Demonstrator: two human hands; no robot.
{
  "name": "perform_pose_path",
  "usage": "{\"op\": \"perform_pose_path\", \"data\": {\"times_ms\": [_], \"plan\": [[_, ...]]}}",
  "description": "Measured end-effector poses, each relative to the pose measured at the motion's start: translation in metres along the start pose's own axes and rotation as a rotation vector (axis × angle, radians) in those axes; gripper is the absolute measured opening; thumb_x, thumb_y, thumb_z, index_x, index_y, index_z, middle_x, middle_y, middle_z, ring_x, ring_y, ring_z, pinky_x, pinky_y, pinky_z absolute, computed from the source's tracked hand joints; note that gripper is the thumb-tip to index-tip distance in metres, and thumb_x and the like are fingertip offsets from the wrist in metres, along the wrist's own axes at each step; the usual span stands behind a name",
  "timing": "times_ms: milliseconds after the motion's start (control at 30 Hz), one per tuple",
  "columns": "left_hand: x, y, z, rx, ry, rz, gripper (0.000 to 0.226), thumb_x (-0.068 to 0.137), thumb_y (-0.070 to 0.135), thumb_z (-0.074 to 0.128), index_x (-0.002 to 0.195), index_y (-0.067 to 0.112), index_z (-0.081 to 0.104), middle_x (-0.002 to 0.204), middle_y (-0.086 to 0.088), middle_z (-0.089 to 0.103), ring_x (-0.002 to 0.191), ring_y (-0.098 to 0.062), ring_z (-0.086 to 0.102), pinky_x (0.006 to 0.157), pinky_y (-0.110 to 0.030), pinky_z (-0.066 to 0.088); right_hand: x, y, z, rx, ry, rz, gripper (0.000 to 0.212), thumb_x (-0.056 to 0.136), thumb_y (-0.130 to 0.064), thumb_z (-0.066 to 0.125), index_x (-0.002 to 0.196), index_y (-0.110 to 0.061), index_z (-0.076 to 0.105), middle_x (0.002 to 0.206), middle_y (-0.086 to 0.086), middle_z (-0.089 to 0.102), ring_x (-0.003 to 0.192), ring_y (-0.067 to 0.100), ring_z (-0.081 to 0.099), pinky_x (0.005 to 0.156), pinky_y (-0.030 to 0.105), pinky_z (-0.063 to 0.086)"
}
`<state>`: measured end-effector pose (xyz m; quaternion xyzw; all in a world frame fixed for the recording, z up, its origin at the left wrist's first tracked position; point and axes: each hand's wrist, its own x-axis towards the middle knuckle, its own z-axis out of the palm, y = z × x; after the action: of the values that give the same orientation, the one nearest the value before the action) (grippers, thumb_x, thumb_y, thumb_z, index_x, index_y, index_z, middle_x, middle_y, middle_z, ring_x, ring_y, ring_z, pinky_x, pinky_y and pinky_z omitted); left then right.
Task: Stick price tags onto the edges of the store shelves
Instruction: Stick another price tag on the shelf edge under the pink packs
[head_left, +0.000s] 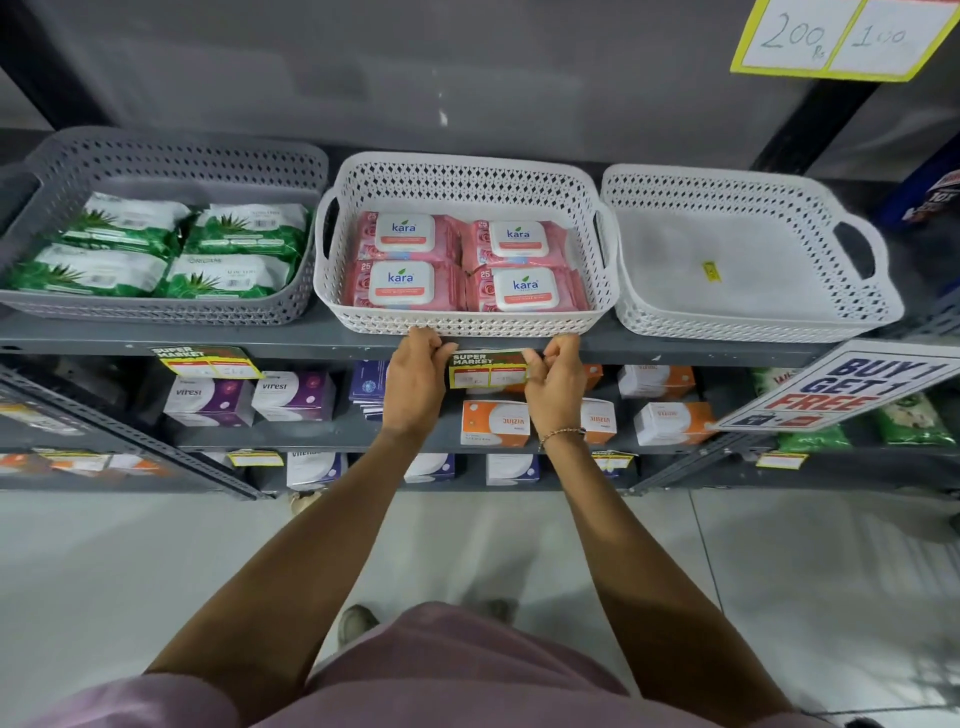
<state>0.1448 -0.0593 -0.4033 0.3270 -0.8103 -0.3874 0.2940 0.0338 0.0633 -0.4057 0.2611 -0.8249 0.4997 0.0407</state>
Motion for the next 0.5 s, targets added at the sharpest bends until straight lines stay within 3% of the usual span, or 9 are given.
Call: {"op": "perform_pose_path", "data": {"times_ms": [133, 267, 433, 500], "plan": [[-0.006, 0.000, 0.002, 0.097, -0.025, 0.060, 0.035, 0.085, 0.035, 0.065, 0.092, 0.006, 0.048, 0.082, -0.010, 0.050, 0.074, -0.023, 0.041, 0.068, -0.041, 0.041, -0.007, -0.004, 0.008, 0.003, -0.074, 0.026, 0.038, 0.078, -0.024, 0.073, 0.084, -0.007, 0.040, 0.079, 0.006, 0.042, 0.069, 0.018, 0.039, 0.056, 0.016, 0.028], [-0.008, 0.006, 0.010, 0.161, 0.026, 0.019, 0.038, 0.082, 0.036, 0.070, 0.092, 0.007, 0.048, 0.085, -0.009, 0.053, 0.076, -0.019, 0.038, 0.072, -0.037, 0.037, -0.007, -0.010, 0.016, -0.058, -0.008, 0.074, 0.050, 0.070, -0.033, 0.080, 0.085, -0.003, 0.042, 0.083, 0.005, 0.042, 0.075, 0.021, 0.043, 0.064, 0.024, 0.034], [-0.003, 0.005, 0.009, 0.147, 0.029, 0.001, 0.026, 0.089, 0.028, 0.062, 0.087, 0.007, 0.047, 0.077, -0.005, 0.046, 0.073, -0.023, 0.039, 0.069, -0.043, 0.039, -0.004, -0.006, 0.010, -0.028, -0.002, 0.079, 0.044, 0.077, -0.023, 0.074, 0.080, -0.013, 0.032, 0.073, 0.007, 0.043, 0.066, 0.021, 0.043, 0.057, 0.026, 0.032], [-0.003, 0.006, 0.006, 0.155, 0.012, 0.020, 0.020, 0.090, 0.021, 0.059, 0.086, 0.006, 0.046, 0.078, -0.006, 0.045, 0.072, -0.024, 0.040, 0.067, -0.046, 0.040, -0.002, -0.003, 0.006, -0.009, 0.013, 0.051, 0.038, 0.082, -0.016, 0.070, 0.078, -0.013, 0.032, 0.066, 0.007, 0.040, 0.060, 0.021, 0.040, 0.054, 0.016, 0.031]]}}
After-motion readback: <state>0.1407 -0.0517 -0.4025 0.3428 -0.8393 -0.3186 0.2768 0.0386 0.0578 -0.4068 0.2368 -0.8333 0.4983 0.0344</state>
